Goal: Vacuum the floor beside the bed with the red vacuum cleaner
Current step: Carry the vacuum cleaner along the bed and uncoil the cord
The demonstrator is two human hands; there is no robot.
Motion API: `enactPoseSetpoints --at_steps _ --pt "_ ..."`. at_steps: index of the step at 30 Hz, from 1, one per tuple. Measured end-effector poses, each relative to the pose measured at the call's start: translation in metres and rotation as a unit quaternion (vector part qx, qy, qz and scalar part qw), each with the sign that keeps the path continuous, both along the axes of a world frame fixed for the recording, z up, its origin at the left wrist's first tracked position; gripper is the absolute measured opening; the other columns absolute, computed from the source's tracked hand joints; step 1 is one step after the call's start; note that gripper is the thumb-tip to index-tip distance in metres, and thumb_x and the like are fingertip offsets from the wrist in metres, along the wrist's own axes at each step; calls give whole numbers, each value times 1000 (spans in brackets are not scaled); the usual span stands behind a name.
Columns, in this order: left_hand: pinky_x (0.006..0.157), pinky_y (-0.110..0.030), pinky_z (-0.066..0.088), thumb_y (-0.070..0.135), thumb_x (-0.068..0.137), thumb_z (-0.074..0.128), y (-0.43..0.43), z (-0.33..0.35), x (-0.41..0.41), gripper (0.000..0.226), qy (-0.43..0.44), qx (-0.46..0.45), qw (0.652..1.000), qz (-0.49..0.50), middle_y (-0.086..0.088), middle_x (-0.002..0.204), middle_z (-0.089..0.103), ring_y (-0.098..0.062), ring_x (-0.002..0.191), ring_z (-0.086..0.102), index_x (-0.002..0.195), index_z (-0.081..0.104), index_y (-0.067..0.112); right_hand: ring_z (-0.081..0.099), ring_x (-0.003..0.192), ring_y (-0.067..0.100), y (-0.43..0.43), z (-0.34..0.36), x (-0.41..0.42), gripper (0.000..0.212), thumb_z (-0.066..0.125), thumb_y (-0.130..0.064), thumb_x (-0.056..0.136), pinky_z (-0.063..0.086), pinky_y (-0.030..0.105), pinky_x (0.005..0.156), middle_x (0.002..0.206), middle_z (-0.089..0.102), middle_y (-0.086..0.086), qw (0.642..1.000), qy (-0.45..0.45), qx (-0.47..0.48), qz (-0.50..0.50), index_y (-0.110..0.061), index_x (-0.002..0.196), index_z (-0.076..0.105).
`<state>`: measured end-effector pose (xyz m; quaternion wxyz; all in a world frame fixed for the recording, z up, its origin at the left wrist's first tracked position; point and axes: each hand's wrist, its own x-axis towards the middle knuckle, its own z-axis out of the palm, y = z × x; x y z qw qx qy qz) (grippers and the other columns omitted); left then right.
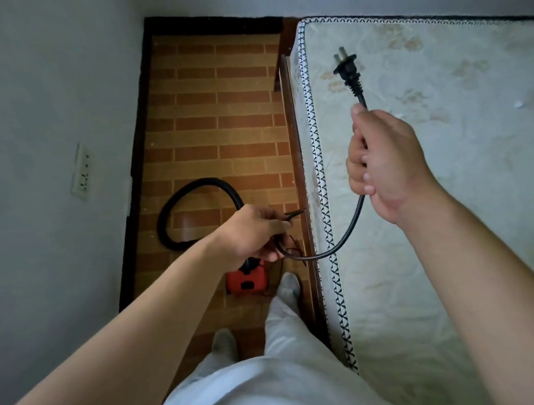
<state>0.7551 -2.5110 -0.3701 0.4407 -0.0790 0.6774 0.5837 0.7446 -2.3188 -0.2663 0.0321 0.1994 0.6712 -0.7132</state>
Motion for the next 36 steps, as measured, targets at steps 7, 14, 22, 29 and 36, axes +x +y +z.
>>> enactPoseSetpoints --at_steps 7,14,22,29,36 --pt "52 -25 54 11 102 57 -51 -11 87 17 -19 6 1000 -6 -5 74 71 -20 65 63 113 66 1 17 41 12 -47 -24 95 42 50 -34 104 16 17 42 54 26 -3 999 -47 1 -27 -23 68 31" --pt "57 -26 54 11 100 61 -64 -18 152 15 -7 -6 1000 -17 -13 87 72 -26 72 64 109 68 2 18 43 12 -54 -31 154 41 53 -34 102 15 19 42 55 27 -3 996 -84 29 -14 -23 71 30" --pt "61 -29 55 6 99 61 -29 -19 236 18 4 26 999 24 -4 85 71 -20 77 70 114 62 -4 39 50 15 -20 -81 226 39 65 -47 81 32 31 51 69 53 4 961 -159 212 79 -24 73 34" --pt "70 -28 54 5 98 64 28 -22 310 13 -27 53 998 -8 0 82 72 -16 79 66 110 63 1 54 54 14 15 -115 288 31 64 -23 90 46 30 52 88 67 7 905 -245 288 197 -18 75 38" --pt "80 -41 61 35 96 66 40 -53 331 45 -231 116 951 169 -17 121 70 -33 108 70 126 63 2 35 45 14 33 -94 328 28 51 4 82 26 26 46 71 43 9 903 -278 195 263 -17 72 34"
